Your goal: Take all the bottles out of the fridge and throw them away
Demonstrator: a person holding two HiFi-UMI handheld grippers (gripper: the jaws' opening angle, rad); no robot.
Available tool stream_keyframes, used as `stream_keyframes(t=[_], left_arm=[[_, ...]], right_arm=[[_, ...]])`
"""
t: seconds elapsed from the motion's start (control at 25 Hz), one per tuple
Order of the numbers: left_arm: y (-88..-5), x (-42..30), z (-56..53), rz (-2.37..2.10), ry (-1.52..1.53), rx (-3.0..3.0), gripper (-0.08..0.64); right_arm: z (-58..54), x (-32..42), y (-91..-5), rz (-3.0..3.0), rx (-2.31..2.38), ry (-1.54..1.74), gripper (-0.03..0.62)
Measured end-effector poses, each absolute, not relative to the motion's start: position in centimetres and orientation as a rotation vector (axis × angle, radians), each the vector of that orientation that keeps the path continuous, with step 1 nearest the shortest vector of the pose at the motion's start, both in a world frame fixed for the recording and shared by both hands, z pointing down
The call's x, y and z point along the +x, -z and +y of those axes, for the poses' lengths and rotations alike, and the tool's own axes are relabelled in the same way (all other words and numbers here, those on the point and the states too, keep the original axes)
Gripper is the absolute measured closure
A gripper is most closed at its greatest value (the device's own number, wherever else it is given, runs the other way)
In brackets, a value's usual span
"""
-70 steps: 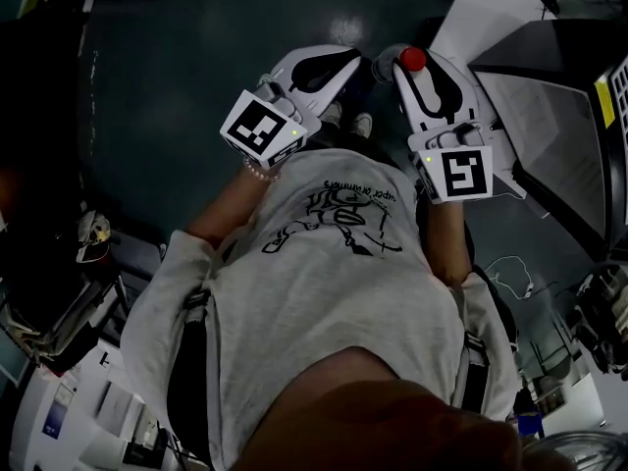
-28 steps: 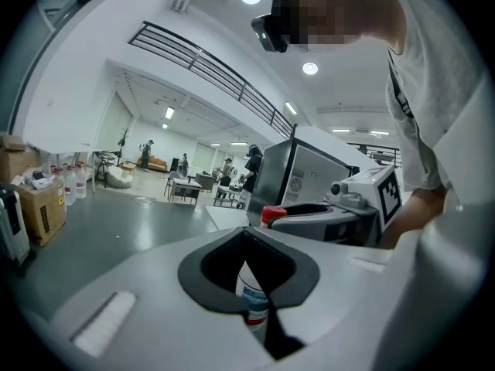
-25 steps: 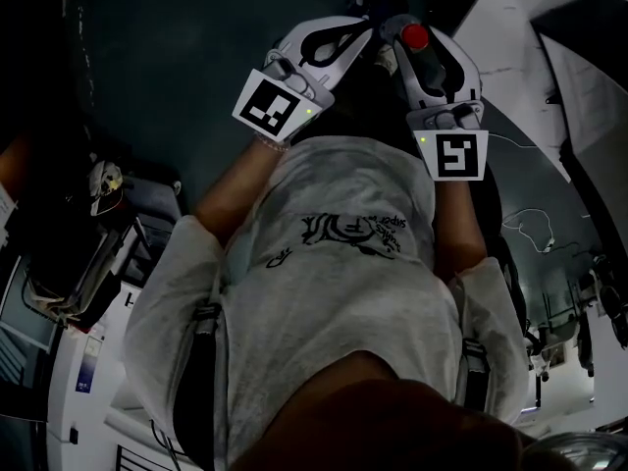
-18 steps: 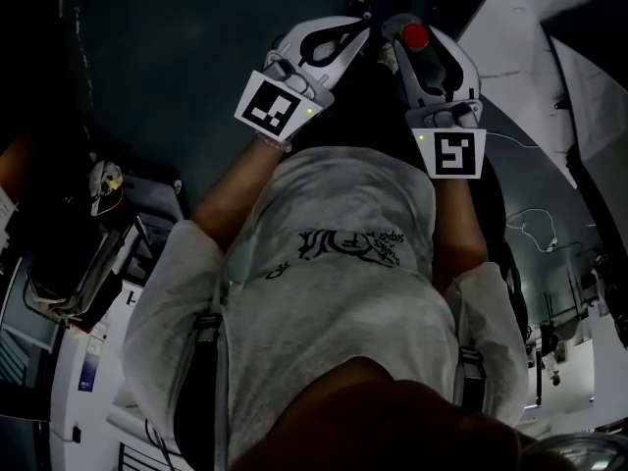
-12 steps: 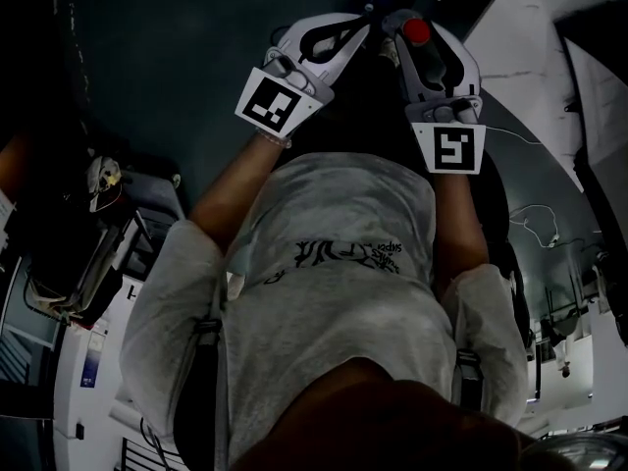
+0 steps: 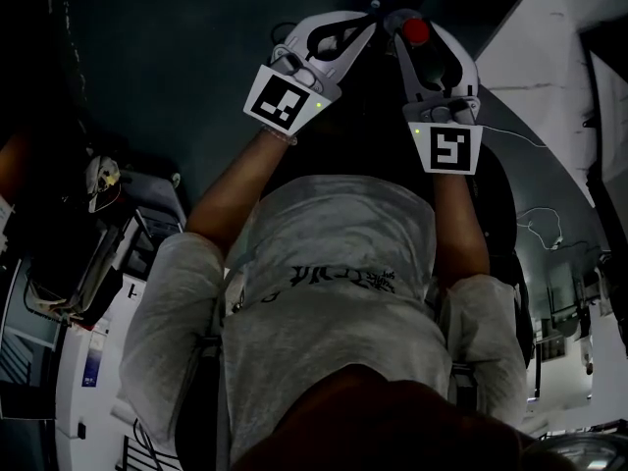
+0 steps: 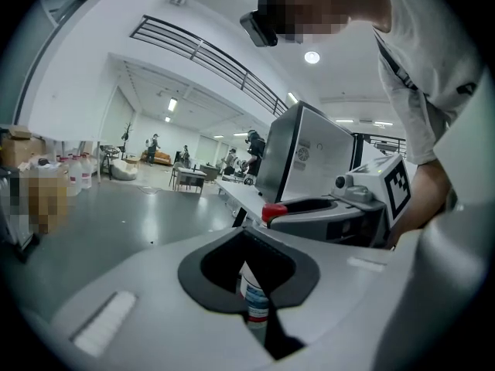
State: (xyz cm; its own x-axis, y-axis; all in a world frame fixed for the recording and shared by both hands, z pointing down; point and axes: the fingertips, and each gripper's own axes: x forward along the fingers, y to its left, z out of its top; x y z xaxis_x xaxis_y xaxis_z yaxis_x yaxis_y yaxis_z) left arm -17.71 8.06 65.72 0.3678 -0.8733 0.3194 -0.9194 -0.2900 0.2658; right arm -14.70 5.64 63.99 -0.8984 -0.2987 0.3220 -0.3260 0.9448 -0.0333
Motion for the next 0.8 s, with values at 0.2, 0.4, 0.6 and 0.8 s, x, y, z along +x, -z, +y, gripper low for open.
stream_keyframes(t=[0.2, 0.4, 0.6, 0.8], left_arm=[[-67.1, -17.8, 7.7, -1.539, -0.151, 2.246, 0.551], [-69.4, -18.0, 7.4, -1.528, -0.172, 2.247, 0.551], [-71.6, -17.8, 7.2, -1.511, -0.188, 2.259, 0.551], [-73.7, -18.1, 6.8, -1.489, -0.188, 2.272, 0.552]], right_arm=[[5.7, -15.0, -66.4, -2.768, 0.461, -0.1, 0.445], [5.5, -15.1, -68.8, -2.76, 0.481, -0.106, 0.445], [5.4, -14.8, -71.4, -2.745, 0.488, -0.109, 0.445], [5.2, -15.3, -74.1, -2.736, 0.475, -0.074, 0.446]])
